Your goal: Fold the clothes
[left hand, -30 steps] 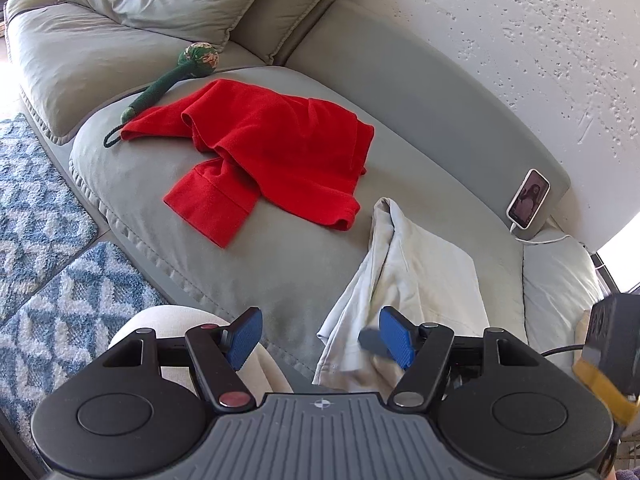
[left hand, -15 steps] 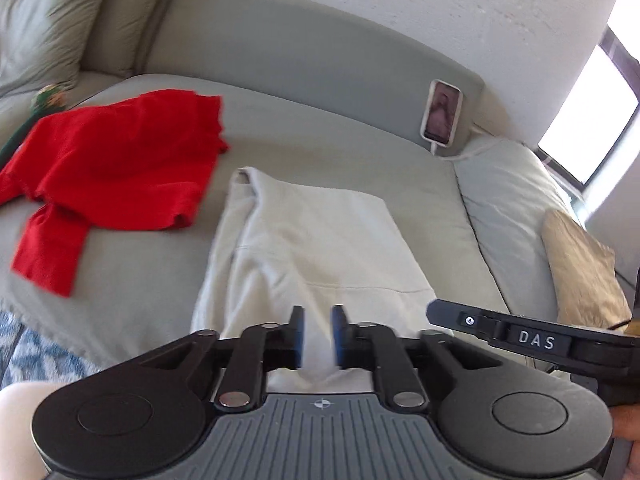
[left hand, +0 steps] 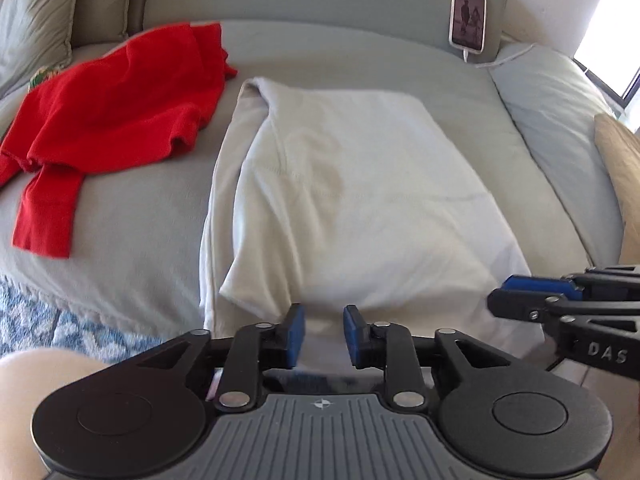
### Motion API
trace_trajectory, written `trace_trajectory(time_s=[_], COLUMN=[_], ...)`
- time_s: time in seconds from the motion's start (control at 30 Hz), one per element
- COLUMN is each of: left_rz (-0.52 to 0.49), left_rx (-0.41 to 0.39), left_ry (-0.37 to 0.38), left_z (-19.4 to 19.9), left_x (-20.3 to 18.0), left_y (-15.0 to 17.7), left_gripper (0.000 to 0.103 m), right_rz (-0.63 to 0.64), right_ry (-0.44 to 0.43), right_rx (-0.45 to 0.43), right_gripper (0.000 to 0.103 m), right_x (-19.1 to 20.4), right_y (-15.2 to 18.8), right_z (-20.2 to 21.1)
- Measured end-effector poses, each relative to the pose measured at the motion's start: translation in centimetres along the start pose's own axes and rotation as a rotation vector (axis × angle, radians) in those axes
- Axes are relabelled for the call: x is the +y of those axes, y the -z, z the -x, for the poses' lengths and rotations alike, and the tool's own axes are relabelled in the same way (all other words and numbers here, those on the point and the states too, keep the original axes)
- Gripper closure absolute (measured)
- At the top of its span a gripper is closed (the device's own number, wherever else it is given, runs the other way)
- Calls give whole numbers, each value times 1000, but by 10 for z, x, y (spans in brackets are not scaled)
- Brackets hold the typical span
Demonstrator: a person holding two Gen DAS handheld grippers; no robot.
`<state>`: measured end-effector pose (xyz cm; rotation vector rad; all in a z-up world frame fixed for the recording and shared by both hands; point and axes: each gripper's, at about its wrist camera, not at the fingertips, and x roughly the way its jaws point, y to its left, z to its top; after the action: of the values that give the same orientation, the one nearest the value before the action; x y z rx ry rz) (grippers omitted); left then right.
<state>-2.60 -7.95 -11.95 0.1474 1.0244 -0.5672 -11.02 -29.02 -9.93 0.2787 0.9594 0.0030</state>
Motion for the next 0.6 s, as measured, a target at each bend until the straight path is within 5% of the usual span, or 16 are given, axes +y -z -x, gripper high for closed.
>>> trace_trajectory(time_s=[0.07, 0.17, 0.23, 0.3, 0.4, 0.5, 0.6], left_rz=[-3, 74, 114, 143, 178, 228, 267], left_rx=[42, 3, -49, -104, -159, -173, -175], left_ry=[-3, 41, 54, 57, 52, 74, 90], left_z=[7, 26, 37, 47, 54, 54, 49], left_x=[6, 21, 29, 36, 44, 53, 63], left_y=[6, 10, 7, 1, -7, -18, -26], left_gripper=[74, 60, 53, 33, 21, 15, 11], right_rz=[-12, -92, -156, -245, -321, -360, -400], right_ry=[13, -29, -70, -116, -152, -171, -190], right_rx=[46, 42, 10, -25, -44, -56, -68], right_gripper=[74, 53, 48, 46, 46, 45, 31], right_x=[-4, -15, -23, -35, -45, -49, -54], right_y=[7, 13, 15, 14, 12, 8, 3], right_z=[12, 33, 45, 53, 53, 49, 46])
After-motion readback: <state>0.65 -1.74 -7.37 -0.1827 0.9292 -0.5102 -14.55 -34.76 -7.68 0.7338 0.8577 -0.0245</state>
